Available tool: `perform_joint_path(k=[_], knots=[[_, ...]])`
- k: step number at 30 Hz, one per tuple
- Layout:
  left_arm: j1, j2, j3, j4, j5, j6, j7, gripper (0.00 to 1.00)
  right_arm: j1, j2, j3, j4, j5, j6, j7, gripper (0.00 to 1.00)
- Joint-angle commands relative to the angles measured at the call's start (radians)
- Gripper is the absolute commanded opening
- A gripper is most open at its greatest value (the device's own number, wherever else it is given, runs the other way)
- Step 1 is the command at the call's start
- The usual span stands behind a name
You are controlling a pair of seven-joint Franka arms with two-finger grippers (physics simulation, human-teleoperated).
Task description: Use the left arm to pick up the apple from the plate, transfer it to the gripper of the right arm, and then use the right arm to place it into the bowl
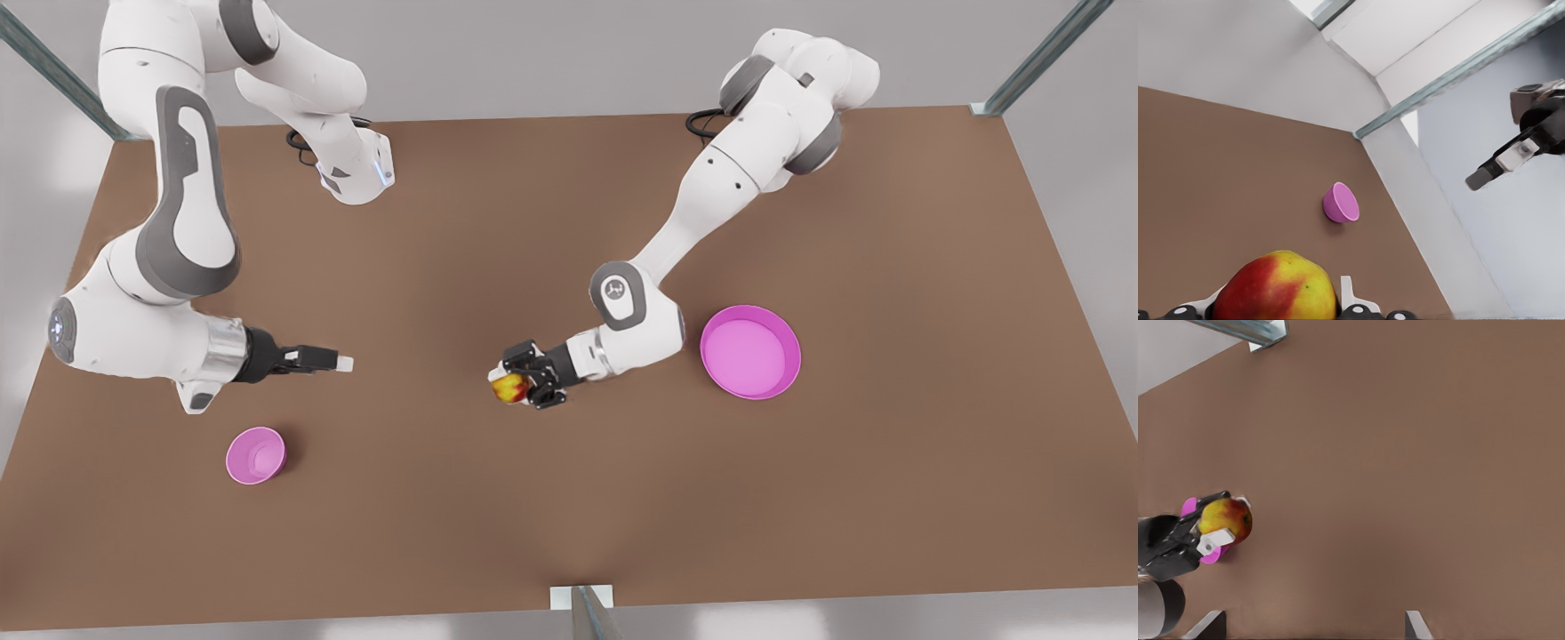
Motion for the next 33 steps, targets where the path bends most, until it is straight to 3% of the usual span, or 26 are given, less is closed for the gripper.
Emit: perform_joint_path(k=[1, 5, 8, 11, 18, 23, 26, 33], knots=[[-0.03, 0.029, 0.0, 0.045, -0.033, 0.024, 0.978, 0.41, 0.0, 0.059, 0.0, 0.001, 0.251, 0.044, -0.009, 1.0], [-0.039, 0.043, -0.002, 0.068, -0.033, 0.036, 1.095, 0.41, 0.0, 0.197, 0.027, 0.0, 0.424, 0.098, -0.235, 1.0], [-0.047, 0.078, -0.005, 0.125, -0.035, 0.036, 1.096, 0.41, 0.002, 0.228, 0.028, -0.003, 0.429, 0.097, -0.298, 1.0], [-0.042, 0.158, -0.103, 0.229, -0.035, 0.036, 1.128, 0.43, 0.003, 0.302, 0.043, -0.006, 0.545, 0.097, -0.408, 1.0], [-0.026, 0.167, -0.147, 0.24, -0.036, 0.036, 1.151, 0.42, -0.021, 0.322, 0.053, -0.146, 0.726, 0.037, -0.747, 1.0], [-0.027, 0.174, -0.147, 0.24, -0.036, 0.036, 1.155, 0.43, -0.055, 0.319, 0.083, -0.144, 0.732, -0.029, -0.784, 1.0], [-0.026, 0.188, -0.147, 0.241, -0.036, 0.036, 1.161, 0.45, -0.123, 0.314, 0.162, -0.189, 0.733, -0.048, -0.818, 1.0], [-0.027, 0.196, -0.147, 0.248, -0.036, 0.036, 1.161, 0.45, -0.115, 0.322, 0.168, -0.193, 0.734, -0.032, -0.83, 1.0]])
